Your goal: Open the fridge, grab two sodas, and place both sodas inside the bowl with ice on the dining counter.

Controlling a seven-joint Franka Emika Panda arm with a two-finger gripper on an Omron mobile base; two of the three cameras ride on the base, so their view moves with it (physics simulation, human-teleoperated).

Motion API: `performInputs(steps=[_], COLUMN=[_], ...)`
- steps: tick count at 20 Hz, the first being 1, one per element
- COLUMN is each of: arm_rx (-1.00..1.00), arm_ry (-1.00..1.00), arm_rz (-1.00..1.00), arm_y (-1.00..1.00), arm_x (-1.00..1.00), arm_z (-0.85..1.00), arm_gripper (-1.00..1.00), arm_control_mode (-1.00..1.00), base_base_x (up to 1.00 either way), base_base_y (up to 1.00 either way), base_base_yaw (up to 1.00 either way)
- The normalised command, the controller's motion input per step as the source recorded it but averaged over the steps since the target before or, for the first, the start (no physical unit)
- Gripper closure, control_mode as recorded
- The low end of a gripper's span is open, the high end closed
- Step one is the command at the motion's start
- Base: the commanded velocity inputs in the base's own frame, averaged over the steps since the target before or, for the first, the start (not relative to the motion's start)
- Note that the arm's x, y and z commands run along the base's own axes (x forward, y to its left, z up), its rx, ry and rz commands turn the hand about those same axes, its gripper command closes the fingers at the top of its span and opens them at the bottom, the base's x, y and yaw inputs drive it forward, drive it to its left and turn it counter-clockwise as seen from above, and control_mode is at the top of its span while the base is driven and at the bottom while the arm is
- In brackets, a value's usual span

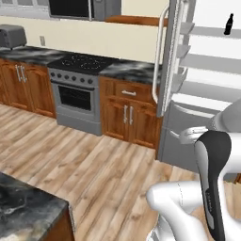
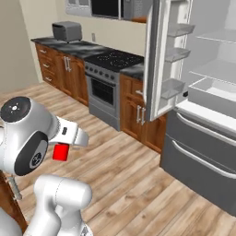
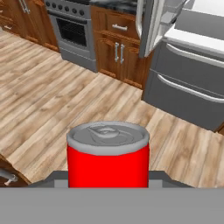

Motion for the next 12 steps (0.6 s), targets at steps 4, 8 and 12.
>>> performInputs(steps=[4, 8, 12], arm_rx=[0.0, 0.0, 0.0], arm_ry=[0.0, 0.0, 0.0], arm_rz=[0.0, 0.0, 0.0], arm_y=[0.0, 0.0, 0.0], arm_x=[0.0, 0.0, 0.0], arm_z=[0.0, 0.0, 0.0], arm_gripper=[1.0, 1.0, 1.0], arm_control_mode=[1.0, 1.0, 1.0], base_base_x=[-0.96, -0.97, -0.83], base_base_y=[-0.07, -0.02, 0.38], base_base_yaw=[0.42, 0.35, 0.17])
